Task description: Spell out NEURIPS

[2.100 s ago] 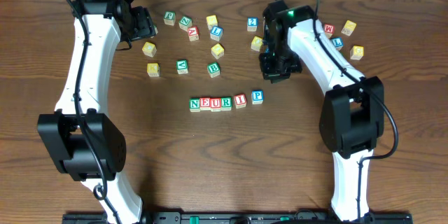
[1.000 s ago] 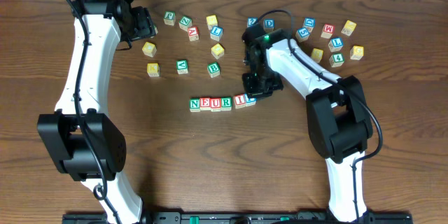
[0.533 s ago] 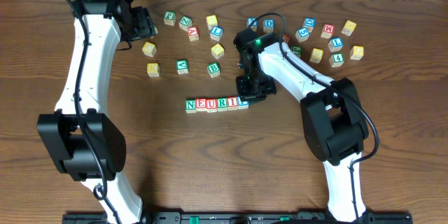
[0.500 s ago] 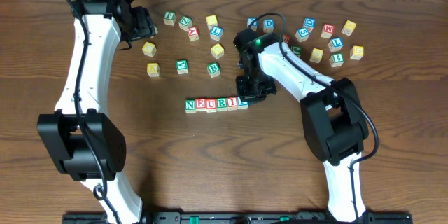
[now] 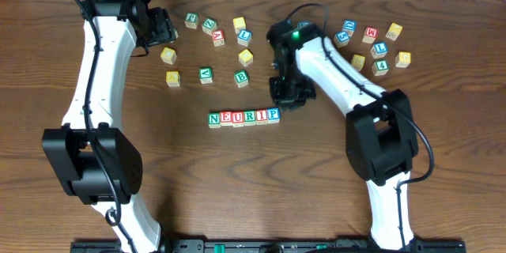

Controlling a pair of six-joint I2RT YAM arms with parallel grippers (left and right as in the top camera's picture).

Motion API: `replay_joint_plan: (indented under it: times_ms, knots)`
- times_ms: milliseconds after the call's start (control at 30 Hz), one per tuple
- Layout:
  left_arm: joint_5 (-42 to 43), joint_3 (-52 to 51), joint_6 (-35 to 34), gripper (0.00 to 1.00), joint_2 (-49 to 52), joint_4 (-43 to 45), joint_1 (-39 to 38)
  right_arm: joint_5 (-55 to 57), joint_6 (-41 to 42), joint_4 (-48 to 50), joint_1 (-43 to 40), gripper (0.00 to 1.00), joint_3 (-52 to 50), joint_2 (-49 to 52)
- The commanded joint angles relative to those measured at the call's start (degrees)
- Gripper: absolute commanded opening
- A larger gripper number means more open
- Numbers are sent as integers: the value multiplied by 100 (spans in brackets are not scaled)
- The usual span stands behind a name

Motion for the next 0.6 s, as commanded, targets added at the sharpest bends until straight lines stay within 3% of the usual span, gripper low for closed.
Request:
replay_joint_plan:
  times_ms: [0,333,567]
  knots:
    - [-35,-94,9,75,-20,-33,-17,83,-74,-179,-275,12,367,-138]
    - [-35,-94,9,75,-20,-33,-17,144,-411,-304,-907,18,1174,-138]
    - [-35,-94,9,75,-17,-31,-17,166,-428,772,-1174,25,1390,-127]
